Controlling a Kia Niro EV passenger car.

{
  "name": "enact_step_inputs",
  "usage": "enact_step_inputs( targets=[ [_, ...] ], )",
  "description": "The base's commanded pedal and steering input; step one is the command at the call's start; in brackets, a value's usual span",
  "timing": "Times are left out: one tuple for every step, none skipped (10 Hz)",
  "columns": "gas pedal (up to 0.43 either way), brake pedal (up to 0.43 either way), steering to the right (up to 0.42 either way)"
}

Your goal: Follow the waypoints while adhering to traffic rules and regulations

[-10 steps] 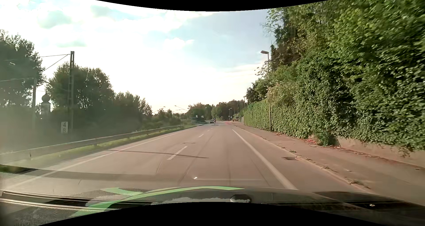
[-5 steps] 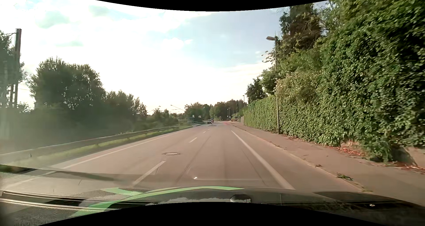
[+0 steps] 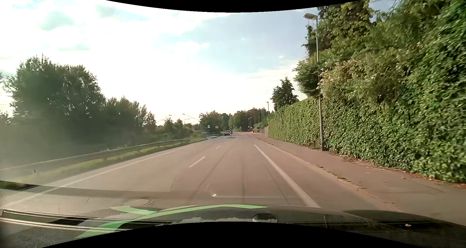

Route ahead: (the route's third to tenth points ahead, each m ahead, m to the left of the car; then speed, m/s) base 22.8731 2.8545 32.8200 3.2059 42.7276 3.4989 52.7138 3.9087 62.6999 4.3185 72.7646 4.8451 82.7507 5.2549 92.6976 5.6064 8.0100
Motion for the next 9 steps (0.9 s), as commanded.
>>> enact_step_inputs(
  targets=[
    [0.138, 0.0, 0.0],
    [0.138, 0.0, -0.003],
    [0.15, 0.0, -0.005],
    [0.15, 0.0, -0.005],
    [0.15, 0.0, -0.006],
    [0.15, 0.0, -0.006],
    [0.15, 0.0, -0.007],
    [0.15, 0.0, -0.006],
    [0.15, 0.0, -0.007]
  ],
)
